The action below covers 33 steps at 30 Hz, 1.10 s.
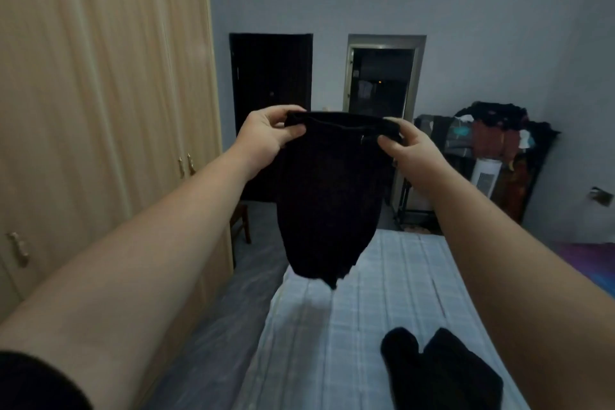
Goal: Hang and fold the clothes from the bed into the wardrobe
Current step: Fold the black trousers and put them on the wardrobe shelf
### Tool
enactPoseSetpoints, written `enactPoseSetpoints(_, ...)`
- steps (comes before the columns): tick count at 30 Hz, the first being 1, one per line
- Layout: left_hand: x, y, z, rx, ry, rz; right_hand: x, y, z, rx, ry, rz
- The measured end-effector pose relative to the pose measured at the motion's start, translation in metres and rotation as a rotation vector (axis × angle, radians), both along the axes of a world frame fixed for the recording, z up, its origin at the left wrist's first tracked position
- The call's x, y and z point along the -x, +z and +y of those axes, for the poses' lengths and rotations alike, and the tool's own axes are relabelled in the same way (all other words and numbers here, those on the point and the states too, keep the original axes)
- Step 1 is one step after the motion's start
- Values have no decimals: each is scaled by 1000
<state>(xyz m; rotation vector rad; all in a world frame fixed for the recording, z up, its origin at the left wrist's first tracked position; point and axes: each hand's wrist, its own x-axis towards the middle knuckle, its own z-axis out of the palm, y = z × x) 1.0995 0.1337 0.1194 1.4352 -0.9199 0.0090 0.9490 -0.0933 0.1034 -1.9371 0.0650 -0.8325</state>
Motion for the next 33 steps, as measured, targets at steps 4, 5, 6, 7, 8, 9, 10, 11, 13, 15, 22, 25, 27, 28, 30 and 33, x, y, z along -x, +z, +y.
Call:
enactPoseSetpoints(4,43,-73,49,-251,100,-122,48,-65,36,180,-42,193)
enactPoseSetpoints(5,53,-99,61,-319,115,-160,58,-89,45,238,-60,262)
enactPoseSetpoints(6,62,-130,73,-392,127,-192,69,-118,55,285,-87,331)
enactPoseSetpoints(7,73,-163,85,-455,130,-209,80,-149,65,323,-122,391)
enactPoseSetpoints(8,85,-196,95,-496,122,-209,91,-180,77,356,-137,419)
enactPoseSetpoints(9,98,-233,106,-522,116,-189,104,-215,90,377,-136,435)
enactPoseSetpoints(10,114,-271,117,-540,104,-153,119,-252,105,389,-125,433)
enactPoseSetpoints(11,131,-310,129,-559,88,-113,134,-291,121,394,-125,435)
enactPoseSetpoints(13,164,-396,157,-603,66,-16,170,-370,157,340,-150,507)
enactPoseSetpoints(15,195,-475,187,-646,40,99,210,-450,192,281,-198,581)
enactPoseSetpoints(22,287,-637,273,-785,-74,67,319,-618,282,316,-127,770)
enactPoseSetpoints(25,319,-677,296,-870,-122,-4,349,-656,307,353,-126,791)
enactPoseSetpoints(27,338,-693,306,-919,-169,-23,363,-676,318,377,-106,836)
enactPoseSetpoints(28,346,-702,310,-940,-195,-28,370,-685,321,386,-94,868)
enactPoseSetpoints(30,358,-725,318,-973,-224,-29,382,-705,327,384,-66,927)
enactPoseSetpoints(33,373,-757,329,-984,-195,6,393,-728,335,375,-22,953)
